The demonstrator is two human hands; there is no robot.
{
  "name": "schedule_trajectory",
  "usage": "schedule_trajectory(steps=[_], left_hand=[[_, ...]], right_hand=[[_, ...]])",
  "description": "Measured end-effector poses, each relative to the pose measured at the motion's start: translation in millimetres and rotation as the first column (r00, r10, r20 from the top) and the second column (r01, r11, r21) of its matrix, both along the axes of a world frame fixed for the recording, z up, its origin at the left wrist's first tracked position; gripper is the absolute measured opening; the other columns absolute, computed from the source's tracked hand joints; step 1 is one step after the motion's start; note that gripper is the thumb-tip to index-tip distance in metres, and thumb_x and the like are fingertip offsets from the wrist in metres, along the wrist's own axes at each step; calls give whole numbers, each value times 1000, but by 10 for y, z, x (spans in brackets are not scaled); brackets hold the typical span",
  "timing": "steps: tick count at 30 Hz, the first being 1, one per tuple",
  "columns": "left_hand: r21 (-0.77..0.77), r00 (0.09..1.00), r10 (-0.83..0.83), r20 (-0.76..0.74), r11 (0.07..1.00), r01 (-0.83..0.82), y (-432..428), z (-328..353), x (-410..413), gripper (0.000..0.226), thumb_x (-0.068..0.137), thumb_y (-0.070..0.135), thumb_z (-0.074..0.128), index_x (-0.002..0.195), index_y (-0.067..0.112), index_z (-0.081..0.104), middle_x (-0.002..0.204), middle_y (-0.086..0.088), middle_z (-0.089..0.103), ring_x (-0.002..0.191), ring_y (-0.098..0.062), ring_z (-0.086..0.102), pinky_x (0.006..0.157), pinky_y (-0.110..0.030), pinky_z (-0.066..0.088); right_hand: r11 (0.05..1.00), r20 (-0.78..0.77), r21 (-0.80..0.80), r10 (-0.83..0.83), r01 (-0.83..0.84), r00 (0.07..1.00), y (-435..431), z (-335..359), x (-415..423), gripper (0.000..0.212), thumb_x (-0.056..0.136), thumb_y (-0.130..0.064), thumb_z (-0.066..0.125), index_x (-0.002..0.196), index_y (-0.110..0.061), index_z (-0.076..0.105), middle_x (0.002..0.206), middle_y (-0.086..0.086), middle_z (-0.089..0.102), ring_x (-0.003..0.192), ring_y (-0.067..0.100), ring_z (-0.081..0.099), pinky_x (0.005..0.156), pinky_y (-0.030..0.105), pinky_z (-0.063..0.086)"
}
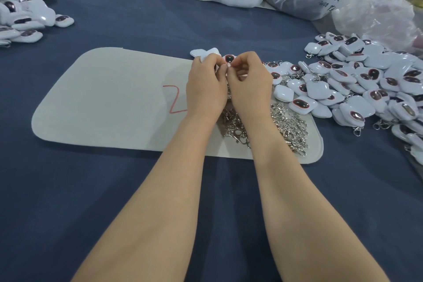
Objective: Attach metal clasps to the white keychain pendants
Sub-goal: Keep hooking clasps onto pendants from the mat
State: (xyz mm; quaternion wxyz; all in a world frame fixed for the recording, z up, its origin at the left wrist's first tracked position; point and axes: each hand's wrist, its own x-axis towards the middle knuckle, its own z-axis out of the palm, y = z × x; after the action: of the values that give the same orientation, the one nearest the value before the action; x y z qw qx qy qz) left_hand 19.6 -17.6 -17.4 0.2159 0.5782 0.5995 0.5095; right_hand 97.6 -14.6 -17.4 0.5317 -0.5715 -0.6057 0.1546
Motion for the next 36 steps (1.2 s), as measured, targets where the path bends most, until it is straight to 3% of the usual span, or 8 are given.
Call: schedule_trajectory(steps=[6, 9, 14, 17, 22, 27, 36], left_hand=[[-15, 1000, -9, -24, 1000, 9, 0, -20, -3, 14, 96, 13, 47, 97, 8, 60, 108, -9, 56, 92, -19, 51, 76, -28, 39], [-27, 999, -14, -36, 1000, 13, 4, -25, -10, 14, 96, 13, 47, 97, 7, 59, 110, -10, 55, 93, -21, 51, 78, -30, 41], [-3, 999, -29, -35, 1000, 29, 1, -23, -16, 13, 94, 11, 49, 97, 8, 61, 110, -11, 56, 97, -25, 55, 81, -35, 45], [3, 999, -41, -20, 999, 41, 4, -17, -4, 15, 93, 10, 50, 98, 11, 64, 109, -9, 56, 97, -22, 55, 82, -33, 46], [-15, 999, -30, -30, 999, 30, 10, -28, -24, 12, 92, 9, 52, 94, 11, 64, 107, -8, 57, 97, -21, 54, 81, -31, 44], [-18, 999, -20, -44, 1000, 19, 1, -25, -32, 13, 92, 7, 49, 94, 8, 62, 108, -10, 57, 97, -23, 54, 84, -35, 45], [-42, 998, -27, -50, 999, 25, 8, -40, -30, 14, 93, 8, 47, 96, 8, 61, 110, -10, 57, 98, -23, 53, 83, -33, 44]], right_hand=[[1000, 64, -7, 22, -22, 998, 10, -5, 10, 10, 83, 0, 56, 90, -6, 60, 79, -4, 57, 66, 1, 48, 67, 14, 40], [999, 104, -8, 33, -32, 994, 5, -14, 4, 10, 83, 0, 55, 89, -6, 61, 82, -1, 59, 71, 10, 49, 70, 21, 43], [999, 85, -25, 22, -20, 996, 10, -23, 12, 9, 84, 0, 55, 89, -6, 60, 78, -4, 57, 71, 12, 49, 70, 24, 42], [999, 68, -36, -6, 8, 998, 28, -31, 17, 9, 86, -2, 54, 93, -5, 59, 79, -6, 55, 72, 11, 49, 69, 20, 40], [1000, 35, -26, -6, 7, 999, 42, -28, 26, 9, 87, -1, 55, 94, -4, 59, 75, -18, 50, 67, -7, 48, 66, 4, 36], [997, 56, -61, 53, -49, 997, 13, -14, 23, 8, 88, -1, 54, 94, -4, 58, 80, -6, 55, 73, 10, 50, 70, 16, 41], [993, 120, -46, 109, -105, 987, -3, -29, 42, 18, 86, 2, 48, 84, -16, 46, 80, -5, 55, 72, 12, 48, 62, 8, 35]])
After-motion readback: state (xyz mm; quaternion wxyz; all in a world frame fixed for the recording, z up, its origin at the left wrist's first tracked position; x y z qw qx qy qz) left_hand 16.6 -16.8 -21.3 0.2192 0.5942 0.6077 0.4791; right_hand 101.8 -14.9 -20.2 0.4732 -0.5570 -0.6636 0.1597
